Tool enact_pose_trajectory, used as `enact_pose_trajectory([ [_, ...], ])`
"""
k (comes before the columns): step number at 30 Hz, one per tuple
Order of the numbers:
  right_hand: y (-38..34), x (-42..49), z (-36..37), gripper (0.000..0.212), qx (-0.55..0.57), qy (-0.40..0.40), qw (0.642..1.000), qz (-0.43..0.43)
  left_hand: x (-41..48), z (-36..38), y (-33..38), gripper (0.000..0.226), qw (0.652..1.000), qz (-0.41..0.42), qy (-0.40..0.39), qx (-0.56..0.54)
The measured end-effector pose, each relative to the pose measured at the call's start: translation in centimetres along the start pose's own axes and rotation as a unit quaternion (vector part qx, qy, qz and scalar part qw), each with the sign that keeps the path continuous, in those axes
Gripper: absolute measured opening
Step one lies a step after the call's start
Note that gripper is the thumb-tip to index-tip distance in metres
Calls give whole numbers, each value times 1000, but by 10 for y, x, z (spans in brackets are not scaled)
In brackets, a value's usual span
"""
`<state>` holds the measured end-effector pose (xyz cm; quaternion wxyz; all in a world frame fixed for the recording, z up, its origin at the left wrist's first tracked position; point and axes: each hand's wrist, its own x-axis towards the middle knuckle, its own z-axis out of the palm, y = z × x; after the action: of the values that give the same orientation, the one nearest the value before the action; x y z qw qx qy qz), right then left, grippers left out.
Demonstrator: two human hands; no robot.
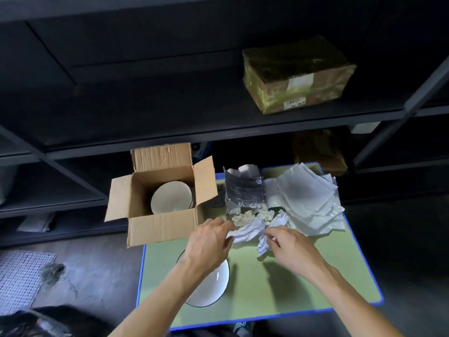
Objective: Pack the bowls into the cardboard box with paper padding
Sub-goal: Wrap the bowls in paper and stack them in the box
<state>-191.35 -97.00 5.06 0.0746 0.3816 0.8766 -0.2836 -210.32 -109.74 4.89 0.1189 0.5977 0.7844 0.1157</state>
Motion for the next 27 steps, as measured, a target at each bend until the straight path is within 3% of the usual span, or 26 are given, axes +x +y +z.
enact_pose_trajectory([
  [8, -45, 26, 16, 33, -24, -17, 996, -83, -31, -5, -16, 29, 999, -36, -4, -28],
  [13, -11, 35, -3, 31, -51, 33, 998, -16, -19, -10, -6, 22, 1000, 16, 12, -19],
  [16, 18, 36, -20, 28, -54, 83, 994, 44, -15, -20, -9, 10, 996, 26, 83, -10],
  [19, 38, 38, -29, 29, -66, 101, 990, 76, -17, -33, -25, 6, 987, -16, 159, 0],
  [27, 33, 56, -26, 27, -72, 114, 988, 73, 5, -35, -48, 29, 991, -98, 68, 60],
])
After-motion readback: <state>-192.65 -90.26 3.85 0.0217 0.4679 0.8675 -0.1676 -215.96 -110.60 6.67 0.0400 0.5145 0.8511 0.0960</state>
